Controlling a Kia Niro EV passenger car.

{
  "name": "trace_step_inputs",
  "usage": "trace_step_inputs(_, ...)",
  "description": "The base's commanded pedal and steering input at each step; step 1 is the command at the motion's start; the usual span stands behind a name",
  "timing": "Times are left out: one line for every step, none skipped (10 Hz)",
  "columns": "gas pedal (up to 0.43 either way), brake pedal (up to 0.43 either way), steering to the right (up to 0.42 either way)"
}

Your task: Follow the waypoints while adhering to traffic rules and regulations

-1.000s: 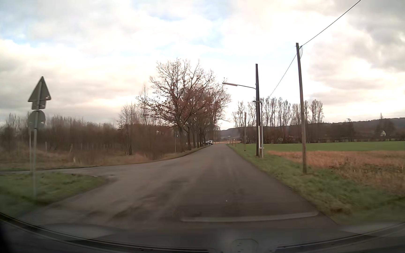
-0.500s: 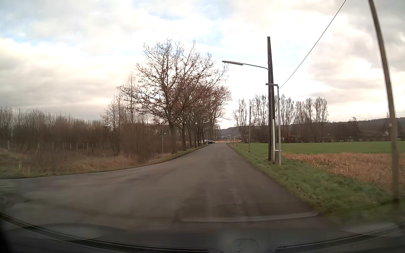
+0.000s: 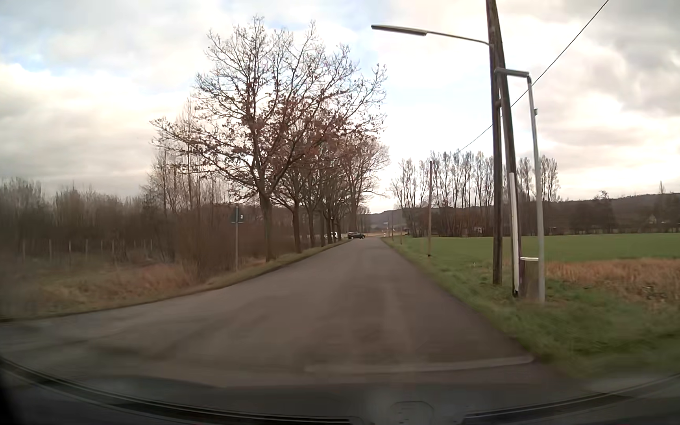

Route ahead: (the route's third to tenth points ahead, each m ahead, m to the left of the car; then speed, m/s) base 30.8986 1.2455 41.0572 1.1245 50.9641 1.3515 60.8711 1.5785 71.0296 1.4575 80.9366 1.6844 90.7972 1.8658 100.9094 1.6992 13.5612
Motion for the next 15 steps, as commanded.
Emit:
trace_step_inputs(0.150, 0.000, 0.003)
trace_step_inputs(0.150, 0.000, 0.003)
trace_step_inputs(0.150, 0.000, 0.003)
trace_step_inputs(0.150, 0.000, 0.003)
trace_step_inputs(0.150, 0.000, 0.003)
trace_step_inputs(0.150, 0.000, 0.003)
trace_step_inputs(0.150, 0.000, 0.002)
trace_step_inputs(0.150, 0.000, 0.003)
trace_step_inputs(0.150, 0.000, 0.002)
trace_step_inputs(0.150, 0.000, 0.003)
trace_step_inputs(0.150, 0.000, 0.003)
trace_step_inputs(0.150, 0.000, 0.003)
trace_step_inputs(0.150, 0.000, 0.003)
trace_step_inputs(0.150, 0.000, 0.002)
trace_step_inputs(0.150, 0.000, 0.002)
